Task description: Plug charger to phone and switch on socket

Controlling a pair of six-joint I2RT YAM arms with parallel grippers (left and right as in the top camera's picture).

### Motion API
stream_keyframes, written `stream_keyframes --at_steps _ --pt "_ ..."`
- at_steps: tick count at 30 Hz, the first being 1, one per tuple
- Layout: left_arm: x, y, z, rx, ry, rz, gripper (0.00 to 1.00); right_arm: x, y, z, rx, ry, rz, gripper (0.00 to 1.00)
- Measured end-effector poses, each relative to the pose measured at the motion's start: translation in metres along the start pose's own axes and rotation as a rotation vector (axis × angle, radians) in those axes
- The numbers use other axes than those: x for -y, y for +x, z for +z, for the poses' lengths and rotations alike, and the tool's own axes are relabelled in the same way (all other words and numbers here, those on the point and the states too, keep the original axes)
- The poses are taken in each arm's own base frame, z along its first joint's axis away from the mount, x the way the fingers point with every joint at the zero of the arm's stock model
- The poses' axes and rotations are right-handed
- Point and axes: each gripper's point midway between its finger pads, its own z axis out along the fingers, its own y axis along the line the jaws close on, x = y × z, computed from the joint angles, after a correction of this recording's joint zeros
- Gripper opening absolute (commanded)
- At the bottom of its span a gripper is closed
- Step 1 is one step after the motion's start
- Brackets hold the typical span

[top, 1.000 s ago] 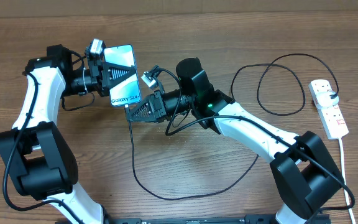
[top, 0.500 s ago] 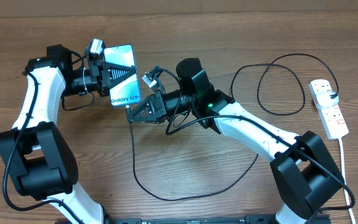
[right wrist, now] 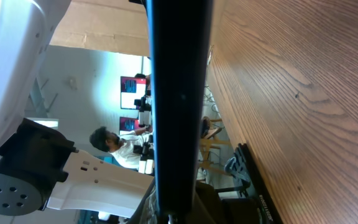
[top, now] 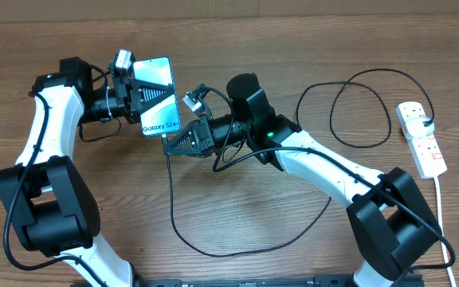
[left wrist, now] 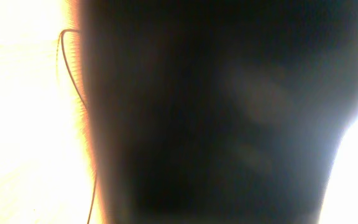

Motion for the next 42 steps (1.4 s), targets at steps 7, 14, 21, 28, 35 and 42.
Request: stream_keyframes --at_steps 7,14,21,28,35,42 --pt "-0.0002 -0.0012 0.0 0.001 0.0 0.012 0.05 -0.0016 -0.0009 -0.0002 0.002 -0.004 0.005 0.04" --pt "0.0 -0.0001 -0.0001 0.0 0.0 -0.014 0.04 -0.0015 -0.0008 -0.0002 0.002 -0.004 0.007 0.04" --pt "0.0 0.0 0.0 0.0 0.0 -0.014 0.05 -0.0015 -0.0008 0.0 0.003 -0.004 0.008 0.04" --pt "0.0 0.0 0.0 0.0 0.0 -0.014 0.04 -0.0015 -0.001 0.0 0.003 -0.004 0.009 0.04" --pt "0.0 -0.0001 -0.0001 0.0 0.0 -0.015 0.04 -0.0016 -0.0014 0.0 0.005 -0.003 0.007 0.04" --pt "0.0 0.0002 0.0 0.0 0.0 -0.016 0.05 -0.0067 -0.005 0.0018 0.022 -0.014 -0.015 0.04"
